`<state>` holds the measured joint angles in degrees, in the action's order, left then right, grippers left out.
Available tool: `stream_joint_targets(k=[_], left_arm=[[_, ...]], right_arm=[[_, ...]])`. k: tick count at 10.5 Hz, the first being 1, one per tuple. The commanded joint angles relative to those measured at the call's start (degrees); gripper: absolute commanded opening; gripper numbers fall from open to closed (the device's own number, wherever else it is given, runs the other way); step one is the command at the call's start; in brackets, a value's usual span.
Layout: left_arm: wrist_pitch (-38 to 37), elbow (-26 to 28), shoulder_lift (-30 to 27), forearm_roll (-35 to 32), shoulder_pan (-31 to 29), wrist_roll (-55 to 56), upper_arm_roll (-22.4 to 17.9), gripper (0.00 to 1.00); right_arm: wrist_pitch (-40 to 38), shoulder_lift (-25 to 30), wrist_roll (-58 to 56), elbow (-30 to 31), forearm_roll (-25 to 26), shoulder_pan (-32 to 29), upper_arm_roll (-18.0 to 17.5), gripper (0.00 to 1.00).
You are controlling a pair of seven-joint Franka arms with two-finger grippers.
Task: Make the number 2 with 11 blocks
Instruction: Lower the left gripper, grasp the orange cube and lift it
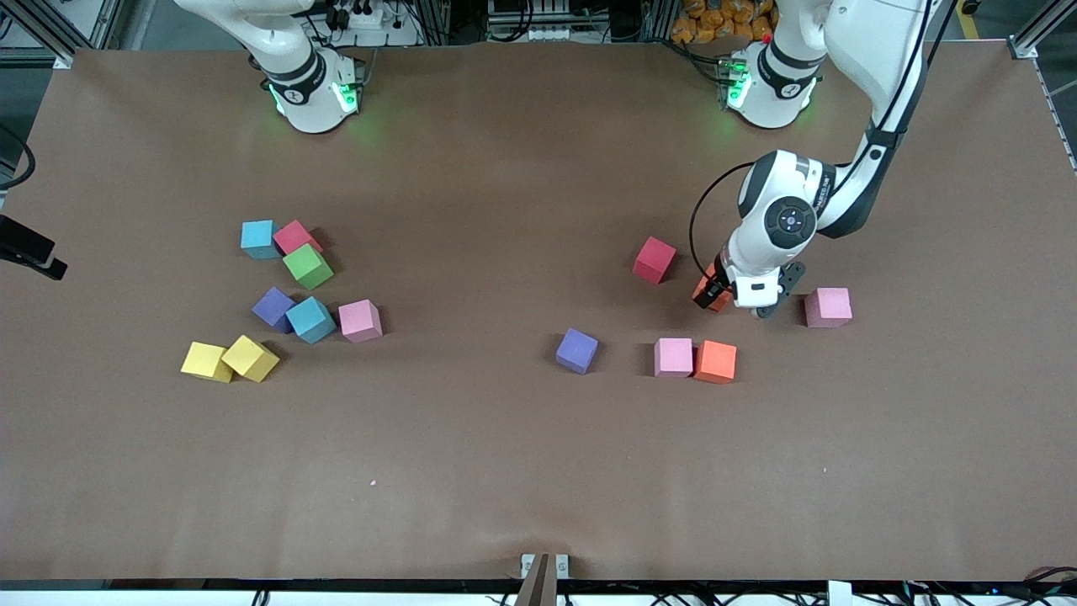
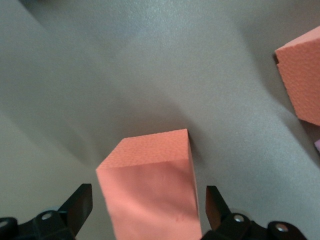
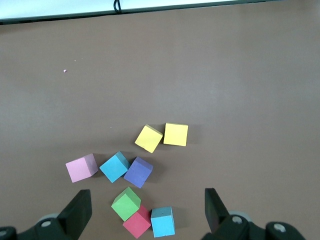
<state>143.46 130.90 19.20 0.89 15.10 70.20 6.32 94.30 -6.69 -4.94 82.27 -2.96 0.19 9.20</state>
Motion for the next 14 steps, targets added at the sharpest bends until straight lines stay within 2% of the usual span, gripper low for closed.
stream_joint_targets(k=[1, 6, 10, 11, 12, 13, 14], left_arm=[[1.9, 0.0, 0.7, -5.3, 0.1, 7.3, -0.2, 1.0], [3.3, -0.9, 1.7, -6.3, 0.5, 13.2, -0.2, 1.0], [3.8, -0.6, 1.9, -6.3, 0.5, 13.6, -0.2, 1.0], [3.8, -0.6, 1.9, -6.3, 0.5, 13.7, -0.2, 0.96], [3.8, -0.6, 1.9, -6.3, 0.5, 14.3, -0.2, 0.42], [3.8, -0.6, 1.8, -6.3, 0.6, 15.7, -0.2, 0.13], [3.7, -0.7, 1.5, -6.4, 0.8, 15.8, -0.2, 0.0]], right_arm=[[-0.4, 0.2, 0.2, -0.5, 0.4, -0.2, -0.4, 1.0], [-0.3, 0.1, 0.4, -0.5, 0.1, -0.4, -0.4, 1.0], [-0.8, 0.4, 0.4, -0.5, 0.2, -0.6, -0.2, 1.0], [-1.0, 0.4, 0.4, -0.5, 0.2, -0.5, -0.3, 1.0], [-1.0, 0.4, 0.3, -0.5, 0.1, -0.5, -0.4, 1.0], [-1.0, 0.3, 0.2, -0.5, 0.3, -0.2, -0.5, 1.0], [-1.0, 0.3, -0.1, -0.5, 0.1, -0.1, -0.6, 1.0]])
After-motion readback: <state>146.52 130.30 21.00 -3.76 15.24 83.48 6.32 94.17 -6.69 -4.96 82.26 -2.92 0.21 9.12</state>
